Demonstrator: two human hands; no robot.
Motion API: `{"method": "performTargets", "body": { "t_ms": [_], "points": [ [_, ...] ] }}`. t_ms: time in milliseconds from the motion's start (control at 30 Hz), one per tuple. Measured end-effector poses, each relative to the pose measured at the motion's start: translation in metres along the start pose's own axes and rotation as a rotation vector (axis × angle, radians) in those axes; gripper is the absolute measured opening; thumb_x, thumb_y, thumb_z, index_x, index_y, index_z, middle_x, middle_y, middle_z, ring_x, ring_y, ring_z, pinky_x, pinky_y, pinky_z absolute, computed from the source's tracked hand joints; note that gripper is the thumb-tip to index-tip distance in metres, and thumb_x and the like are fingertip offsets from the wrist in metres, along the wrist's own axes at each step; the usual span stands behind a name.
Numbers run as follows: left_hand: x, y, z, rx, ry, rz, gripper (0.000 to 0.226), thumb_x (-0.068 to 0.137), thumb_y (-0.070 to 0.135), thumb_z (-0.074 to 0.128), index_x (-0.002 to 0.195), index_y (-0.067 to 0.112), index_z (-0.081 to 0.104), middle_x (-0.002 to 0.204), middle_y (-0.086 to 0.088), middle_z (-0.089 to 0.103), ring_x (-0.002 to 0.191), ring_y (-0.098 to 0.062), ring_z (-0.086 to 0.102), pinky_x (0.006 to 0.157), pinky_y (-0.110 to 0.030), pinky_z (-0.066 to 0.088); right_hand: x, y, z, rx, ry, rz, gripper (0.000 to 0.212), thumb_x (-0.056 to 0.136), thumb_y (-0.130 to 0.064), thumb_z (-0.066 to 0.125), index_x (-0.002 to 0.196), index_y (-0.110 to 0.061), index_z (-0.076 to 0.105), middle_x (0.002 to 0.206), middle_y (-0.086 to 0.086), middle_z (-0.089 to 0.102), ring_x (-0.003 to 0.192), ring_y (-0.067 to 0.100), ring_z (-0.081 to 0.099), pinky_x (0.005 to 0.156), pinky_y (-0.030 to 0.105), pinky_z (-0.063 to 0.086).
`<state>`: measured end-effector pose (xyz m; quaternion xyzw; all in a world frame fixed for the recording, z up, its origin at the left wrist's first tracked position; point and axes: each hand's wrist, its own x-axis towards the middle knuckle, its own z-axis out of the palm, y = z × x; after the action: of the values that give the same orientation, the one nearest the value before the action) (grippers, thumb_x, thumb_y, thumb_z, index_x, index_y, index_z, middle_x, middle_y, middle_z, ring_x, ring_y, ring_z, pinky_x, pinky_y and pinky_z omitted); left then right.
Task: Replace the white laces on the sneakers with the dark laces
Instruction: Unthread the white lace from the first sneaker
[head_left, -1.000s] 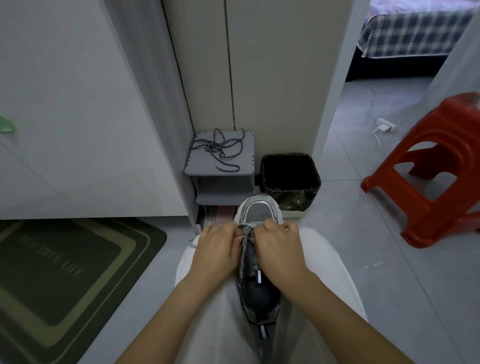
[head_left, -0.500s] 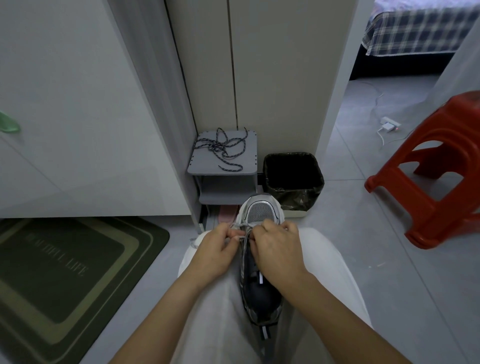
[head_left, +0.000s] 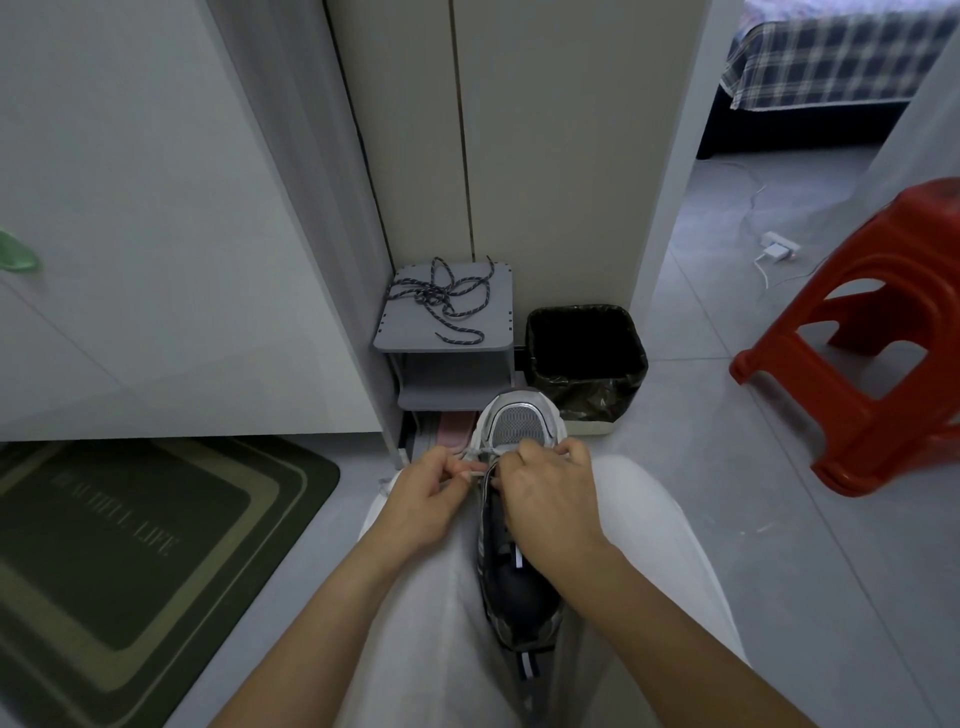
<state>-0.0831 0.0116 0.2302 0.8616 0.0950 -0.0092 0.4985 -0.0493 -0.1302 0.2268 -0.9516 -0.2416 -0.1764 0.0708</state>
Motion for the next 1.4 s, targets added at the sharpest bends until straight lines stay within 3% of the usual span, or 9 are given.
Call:
{"method": "performTargets", "body": {
  "t_ms": [133, 233, 400, 533, 600, 700, 833, 1133, 1400],
  "points": [
    [-0.001, 0.001, 0.000, -0.047, 0.064, -0.027, 0.027, 0.092, -0.001, 0.049, 0.073, 0.018, 0.052, 0.093, -0.002, 0.072, 0.088, -0.006, 0.066, 0.074, -0.015, 0.044, -0.003, 0.001, 0.004, 0.025, 0.086, -0.023, 0.017, 0.057, -0.010, 0.076, 0.059, -0.016, 0.061, 0.059, 0.000, 0.054, 0.049, 0.019, 0.052, 0.072, 0.033, 0.028],
    [-0.004, 0.006, -0.004, -0.069, 0.128, -0.012, 0.024, 0.095, -0.003, 0.038, 0.075, 0.009, 0.042, 0.079, 0.001, 0.072, 0.078, -0.001, 0.068, 0.067, -0.007, 0.044, -0.004, 0.008, 0.005, 0.071, 0.069, -0.011, 0.020, 0.053, -0.014, 0.079, 0.060, -0.018, 0.061, 0.060, -0.003, 0.055, 0.051, 0.018, 0.054, 0.070, 0.032, 0.027],
    [-0.005, -0.004, 0.002, 0.024, 0.079, 0.058, 0.022, 0.076, 0.041, 0.042, 0.066, 0.040, 0.062, 0.084, 0.013, 0.072, 0.079, -0.004, 0.063, 0.072, -0.026, 0.047, -0.005, 0.025, -0.004, 0.306, 0.113, 0.084, 0.015, 0.077, -0.036, 0.053, 0.073, -0.025, 0.063, 0.075, -0.008, 0.059, 0.070, 0.014, 0.058, 0.076, 0.030, 0.027],
    [-0.004, -0.004, -0.001, 0.079, 0.191, 0.009, 0.046, 0.068, 0.051, 0.043, 0.064, 0.013, 0.070, 0.071, 0.006, 0.070, 0.075, -0.007, 0.064, 0.069, -0.029, 0.049, -0.007, 0.055, -0.007, 0.527, 0.033, 0.249, 0.024, 0.085, -0.039, 0.043, 0.089, -0.027, 0.064, 0.091, -0.011, 0.062, 0.087, 0.012, 0.058, 0.084, 0.035, 0.038],
    [0.000, -0.003, -0.002, 0.157, 0.234, 0.054, 0.036, 0.076, 0.040, 0.059, 0.062, 0.007, 0.061, 0.078, 0.002, 0.067, 0.079, -0.007, 0.061, 0.070, -0.024, 0.045, -0.009, 0.066, -0.005, 0.588, -0.081, 0.249, 0.022, 0.090, -0.033, 0.046, 0.100, -0.026, 0.064, 0.095, -0.014, 0.065, 0.091, 0.012, 0.061, 0.090, 0.041, 0.042],
    [0.006, 0.008, 0.000, 0.244, 0.193, 0.177, 0.006, 0.082, 0.021, 0.066, 0.086, 0.020, 0.063, 0.099, 0.007, 0.058, 0.087, 0.001, 0.053, 0.079, -0.011, 0.038, -0.012, 0.069, -0.006, 0.580, -0.152, 0.225, 0.022, 0.090, -0.030, 0.045, 0.099, -0.024, 0.065, 0.080, -0.018, 0.061, 0.083, 0.013, 0.062, 0.090, 0.041, 0.044],
    [0.010, 0.017, 0.012, 0.391, 0.066, 0.282, 0.041, 0.079, 0.046, 0.050, 0.111, 0.022, 0.062, 0.113, 0.005, 0.059, 0.107, -0.012, 0.054, 0.095, -0.032, 0.043, -0.011, 0.065, -0.009, 0.560, -0.177, 0.230, 0.011, 0.091, -0.027, 0.055, 0.093, -0.022, 0.064, 0.068, -0.014, 0.059, 0.076, 0.019, 0.063, 0.084, 0.037, 0.044],
    [0.007, 0.026, 0.015, 0.496, 0.032, 0.193, 0.028, 0.081, 0.039, 0.064, 0.092, 0.027, 0.041, 0.061, 0.012, 0.052, 0.069, -0.012, 0.055, 0.075, -0.034, 0.045, 0.010, 0.061, -0.011, 0.588, -0.243, 0.187, 0.008, 0.083, -0.032, 0.065, 0.081, -0.031, 0.057, 0.075, -0.013, 0.051, 0.074, 0.005, 0.048, 0.084, 0.033, 0.040],
    [0.005, 0.027, 0.020, 0.470, 0.083, 0.227, 0.029, 0.081, 0.040, 0.064, 0.103, 0.024, 0.052, 0.099, 0.009, 0.049, 0.093, -0.013, 0.053, 0.078, -0.029, 0.044, 0.016, 0.051, -0.016, 0.321, -0.205, -0.008, 0.020, 0.097, -0.027, 0.041, 0.100, -0.010, 0.051, 0.097, 0.006, 0.057, 0.088, 0.027, 0.056, 0.081, 0.037, 0.035]
  ]
}}
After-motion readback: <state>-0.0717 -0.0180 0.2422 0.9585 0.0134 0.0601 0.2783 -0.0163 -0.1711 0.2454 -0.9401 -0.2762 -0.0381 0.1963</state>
